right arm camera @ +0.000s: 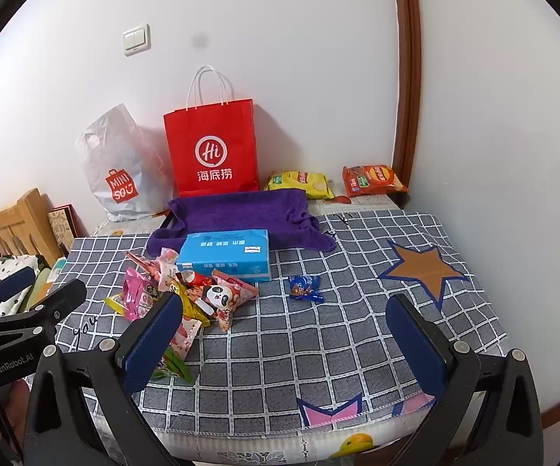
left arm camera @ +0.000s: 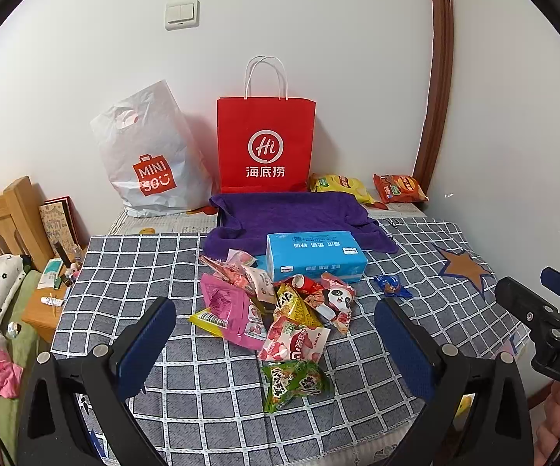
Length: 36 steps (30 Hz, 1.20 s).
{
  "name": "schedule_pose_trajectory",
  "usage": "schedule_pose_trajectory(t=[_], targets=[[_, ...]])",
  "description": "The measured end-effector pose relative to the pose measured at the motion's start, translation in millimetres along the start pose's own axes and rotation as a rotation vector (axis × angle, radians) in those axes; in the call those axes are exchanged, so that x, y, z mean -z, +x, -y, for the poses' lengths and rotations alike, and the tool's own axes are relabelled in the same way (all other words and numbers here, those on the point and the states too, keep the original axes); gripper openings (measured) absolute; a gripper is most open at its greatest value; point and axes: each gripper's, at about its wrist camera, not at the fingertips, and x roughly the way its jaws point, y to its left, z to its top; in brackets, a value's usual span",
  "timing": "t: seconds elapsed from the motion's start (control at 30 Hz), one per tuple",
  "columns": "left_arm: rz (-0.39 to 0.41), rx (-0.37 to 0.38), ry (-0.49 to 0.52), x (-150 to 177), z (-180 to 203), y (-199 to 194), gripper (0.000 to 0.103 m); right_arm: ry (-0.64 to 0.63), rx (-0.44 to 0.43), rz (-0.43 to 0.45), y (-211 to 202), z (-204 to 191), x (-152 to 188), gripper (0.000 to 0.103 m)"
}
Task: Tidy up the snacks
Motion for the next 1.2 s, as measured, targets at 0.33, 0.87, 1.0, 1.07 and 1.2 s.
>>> schedule_pose_trajectory(t=[0.33,0.87,1.0,1.07,1.2], targets=[[0.002,0.000,0.002,0.6,2.0,-1.7,0.103,-0.001,-0.004,0.005,-1.2,-1.0,-0.3,0.103],[0.005,0.005,-0.001,2.1,0.6,-4.1,0.103,-0.003,-0.003,0.007,-3.4,-3.6,2.0,0.103],[0.005,0.004,-0.002,2.3,-0.1,-4.4,0.103,-0.004,-0.006,0.008,-3.9,-5.0,2.4,0.103],[0.005,0.005,-0.002,2.5,-0.5,-4.4,0.103,-0.007,-0.007,0.010,-5.4,-6.6,3.4,0.103],[0.006,0.004,-0.002,2.8,-0.1,-4.4,0.103,-0.009,-0.009,0.010,-6.1,-7.8,3.6,0.103]])
